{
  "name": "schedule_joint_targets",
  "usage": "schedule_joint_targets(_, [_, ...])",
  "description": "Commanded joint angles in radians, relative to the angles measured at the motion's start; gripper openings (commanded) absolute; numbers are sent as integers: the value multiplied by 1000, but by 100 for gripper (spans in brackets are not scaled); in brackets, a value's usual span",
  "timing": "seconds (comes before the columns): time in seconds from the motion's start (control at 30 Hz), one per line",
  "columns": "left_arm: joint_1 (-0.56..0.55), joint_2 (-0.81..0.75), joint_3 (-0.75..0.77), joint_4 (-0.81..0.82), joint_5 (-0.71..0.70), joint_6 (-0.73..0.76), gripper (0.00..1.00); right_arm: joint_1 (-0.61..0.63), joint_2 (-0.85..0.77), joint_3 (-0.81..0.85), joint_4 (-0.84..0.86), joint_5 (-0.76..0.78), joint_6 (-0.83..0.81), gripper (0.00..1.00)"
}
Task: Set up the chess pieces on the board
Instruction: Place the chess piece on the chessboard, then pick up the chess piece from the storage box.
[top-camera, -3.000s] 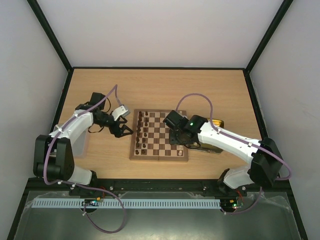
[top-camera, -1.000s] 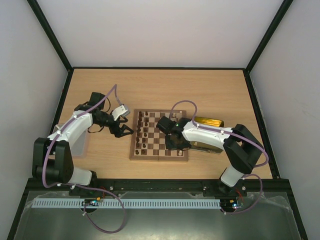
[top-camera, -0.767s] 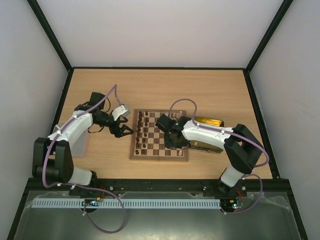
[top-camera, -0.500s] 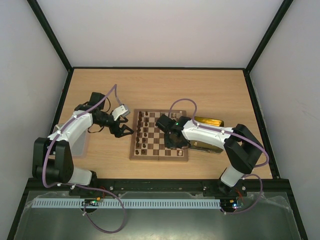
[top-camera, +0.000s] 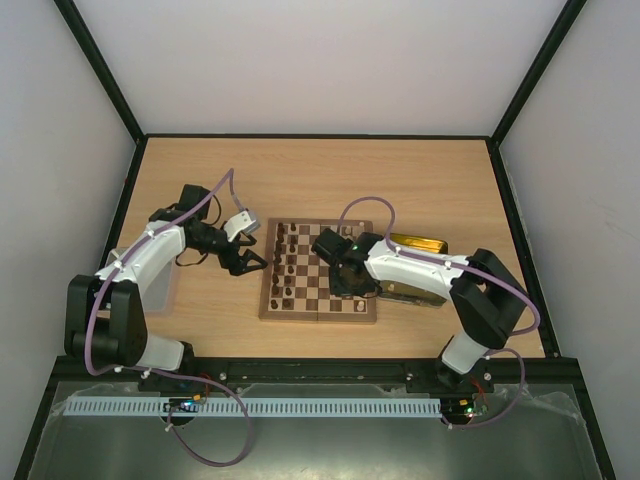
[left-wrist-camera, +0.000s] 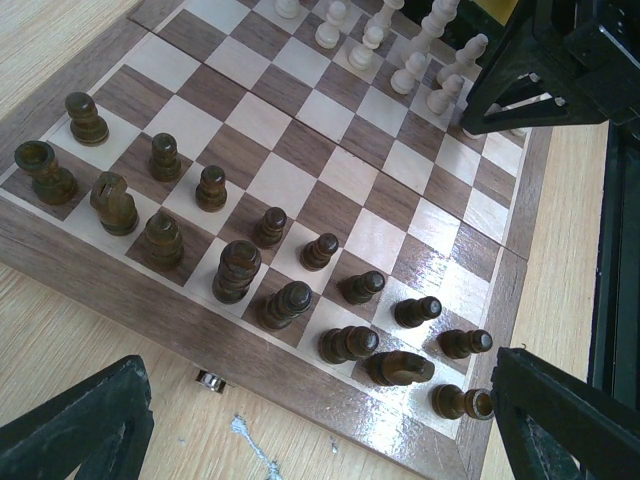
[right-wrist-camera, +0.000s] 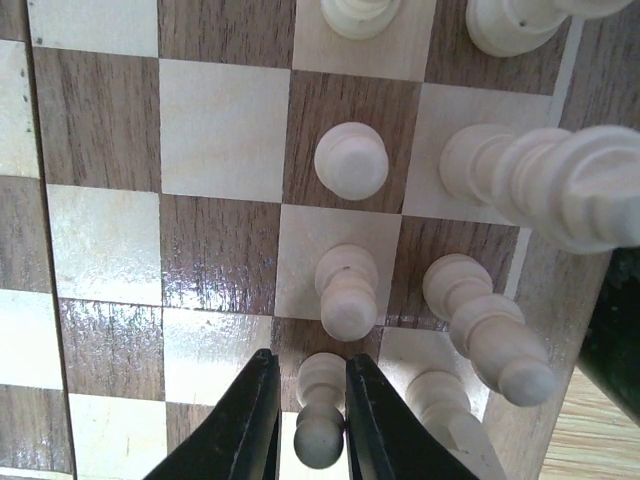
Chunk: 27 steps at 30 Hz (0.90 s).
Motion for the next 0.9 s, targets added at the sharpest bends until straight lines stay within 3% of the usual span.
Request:
schedule_joint_targets(0.0, [2,2,-3,-18,29,19,92,-2,-38,17,-45,27,6,18])
schedule_joint_targets(0.5, [1,3,-1,-26,28,23,92,-26,-148,74,-174,103,13,18])
schedule_joint_targets(0.67, [1,4,0,-25,28,25,92,-152,-240,12,-212,132,30,21])
schedule_joint_targets(0.77, [1,7,0,-26,27,27,92,-254,-290,-50,-203,111,12,32])
schedule_joint_targets(0.87, [1,14,2,-27,26,27,92,-321,-301,-85,-191,95,-7,35])
